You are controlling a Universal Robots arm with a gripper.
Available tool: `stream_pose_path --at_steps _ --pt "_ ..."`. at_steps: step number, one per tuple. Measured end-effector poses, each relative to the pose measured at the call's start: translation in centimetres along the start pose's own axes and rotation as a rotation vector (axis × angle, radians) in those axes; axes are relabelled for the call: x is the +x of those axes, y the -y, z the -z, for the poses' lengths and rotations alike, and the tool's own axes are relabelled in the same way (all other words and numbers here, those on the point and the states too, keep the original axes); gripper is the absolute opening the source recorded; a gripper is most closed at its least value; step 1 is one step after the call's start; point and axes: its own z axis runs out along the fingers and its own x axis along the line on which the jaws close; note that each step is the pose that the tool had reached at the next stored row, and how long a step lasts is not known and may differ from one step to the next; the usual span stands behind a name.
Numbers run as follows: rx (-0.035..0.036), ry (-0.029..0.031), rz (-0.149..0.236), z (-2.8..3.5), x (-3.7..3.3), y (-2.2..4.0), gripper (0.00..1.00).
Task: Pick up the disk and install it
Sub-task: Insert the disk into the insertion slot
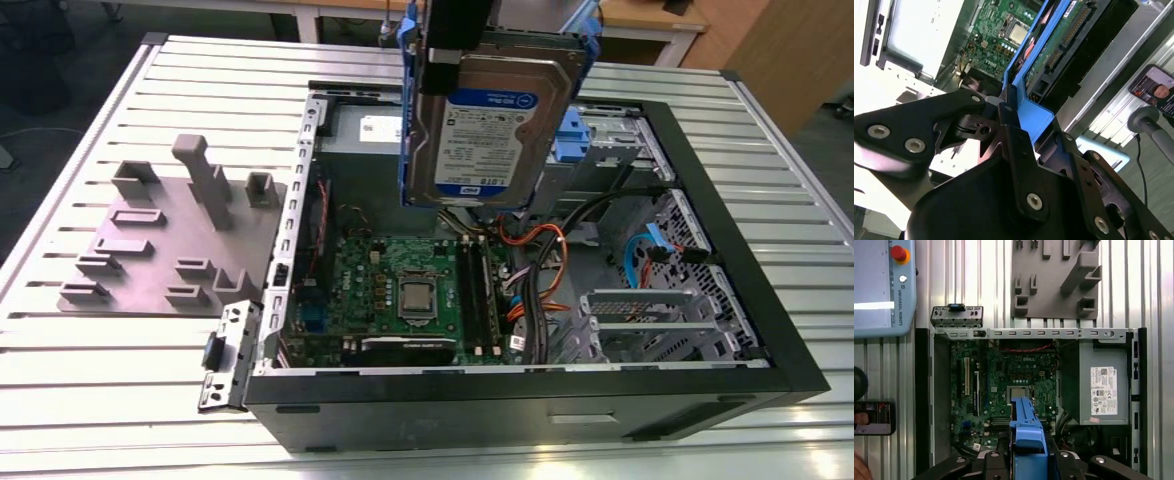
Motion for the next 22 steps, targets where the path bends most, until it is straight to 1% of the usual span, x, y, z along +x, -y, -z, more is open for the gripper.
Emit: stream_pose_path --at_steps 2,19,22 --pt "0.0001 0.0002 0.000 -0.06 0.00 0.24 0.36" --pt "0.0000 0.0000 0.000 -0.06 0.02 0.26 0.36" --pt "-0.0001 -0.0001 0.000 -0.08 0.25 0.27 0.36"
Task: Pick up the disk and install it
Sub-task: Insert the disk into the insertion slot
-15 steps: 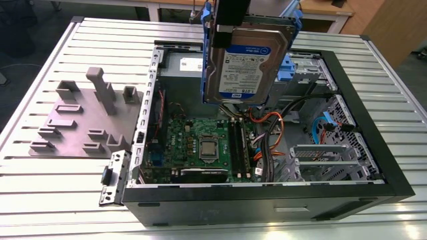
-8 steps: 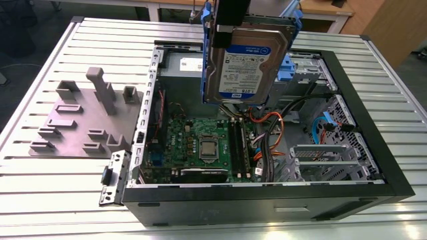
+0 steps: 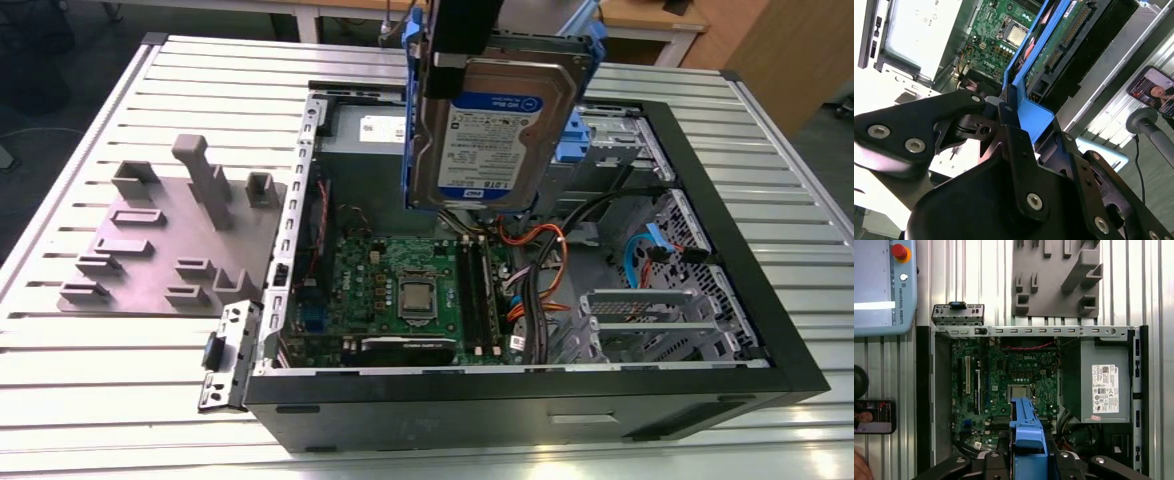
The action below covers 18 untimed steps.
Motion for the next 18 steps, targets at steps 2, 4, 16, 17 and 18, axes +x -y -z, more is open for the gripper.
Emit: stream_pose_path --at_steps 2,4,16,17,18 --pt "0.0000 -0.0001 0.000 -0.02 0.37 0.01 0.36" --pt "0.0001 0.0001 0.000 -0.06 0.86 0.02 0.36" --pt "-0.0002 0.0000 0.000 -0.30 2.28 1.29 0.36" --pt "-0.0002 0.0001 0.000 -0.33 2.28 1.45 0.36" --pt "-0.0001 0.0003 0.000 -0.36 2.29 1.53 0.36"
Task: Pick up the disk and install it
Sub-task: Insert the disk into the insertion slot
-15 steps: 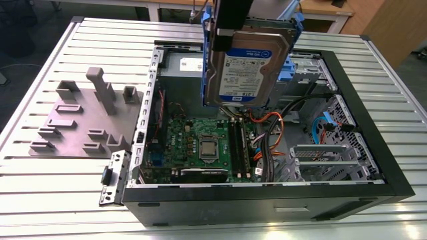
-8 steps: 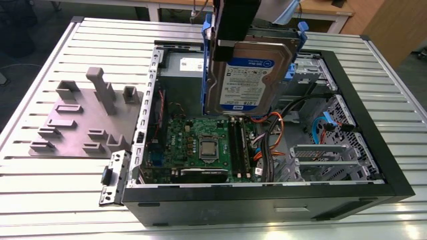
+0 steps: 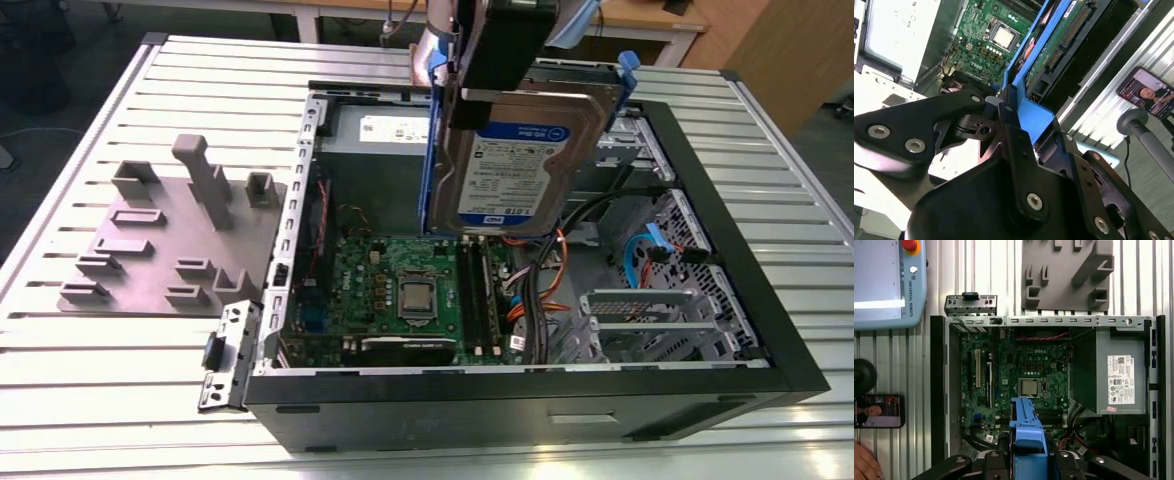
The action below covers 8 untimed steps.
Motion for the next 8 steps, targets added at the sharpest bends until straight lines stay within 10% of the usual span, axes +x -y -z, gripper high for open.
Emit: stream_pose_path --at_steps 8 --pt "-0.0001 -0.0001 0.000 -0.12 0.79 0.24 0.36"
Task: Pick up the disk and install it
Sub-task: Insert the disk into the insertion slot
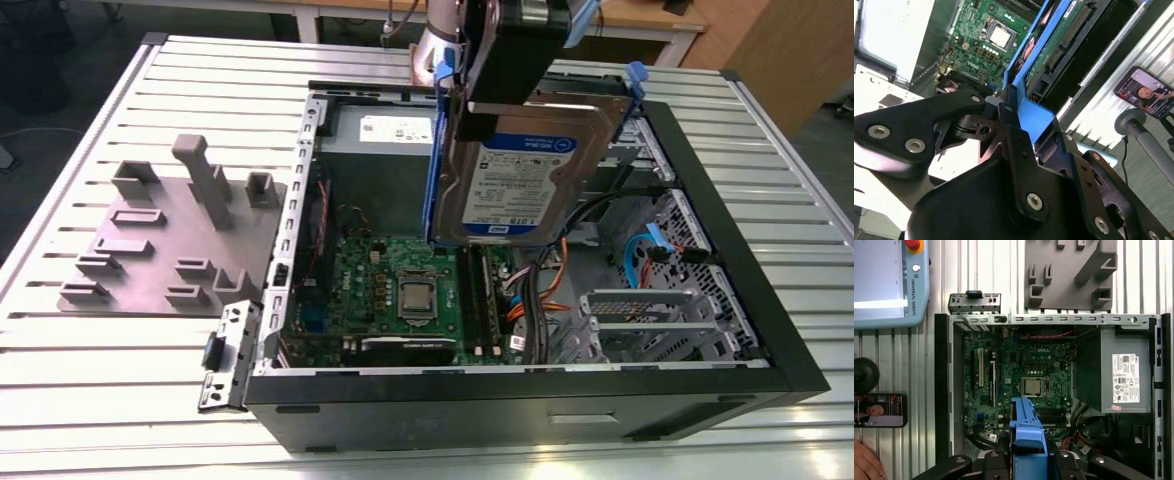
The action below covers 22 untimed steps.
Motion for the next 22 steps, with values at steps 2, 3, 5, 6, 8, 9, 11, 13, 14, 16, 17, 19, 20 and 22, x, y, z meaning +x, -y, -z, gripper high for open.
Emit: stream_pose_path --at_steps 2,3,5,6,8,9,11,13,14,16,17,19,20,22 --pt "0.0000 -0.0001 0.000 -0.03 0.49 0.10 0.36" --pt "0.0000 -0.0001 0.000 -0.06 0.74 0.17 0.36" --pt "0.0000 -0.0001 0.000 -0.08 1.13 0.34 0.36" --pt "0.0000 0.0000 0.000 -0.10 1.26 0.44 0.36" --pt "0.0000 -0.0002 0.000 -0.12 1.53 0.70 0.36" --pt "0.0000 0.0000 0.000 -0.14 1.60 0.91 0.36" --pt "-0.0001 -0.0002 0.000 -0.16 1.65 1.48 0.36" --pt "-0.0001 -0.0002 0.000 -0.21 1.73 1.99 0.36" --pt "0.0000 0.0000 0.000 -0.24 1.78 2.11 0.36" --pt "-0.0001 0.0000 0.000 -0.32 2.07 2.23 0.36" --pt "-0.0001 -0.0001 0.000 -0.35 2.29 2.27 0.36" --pt "0.0000 0.0000 0.000 -0.43 2.83 2.34 0.36" --pt "-0.0001 -0.0001 0.000 -0.47 3.10 2.38 0.36" --pt "-0.0001 -0.0002 0.000 -0.55 3.53 2.50 0.36"
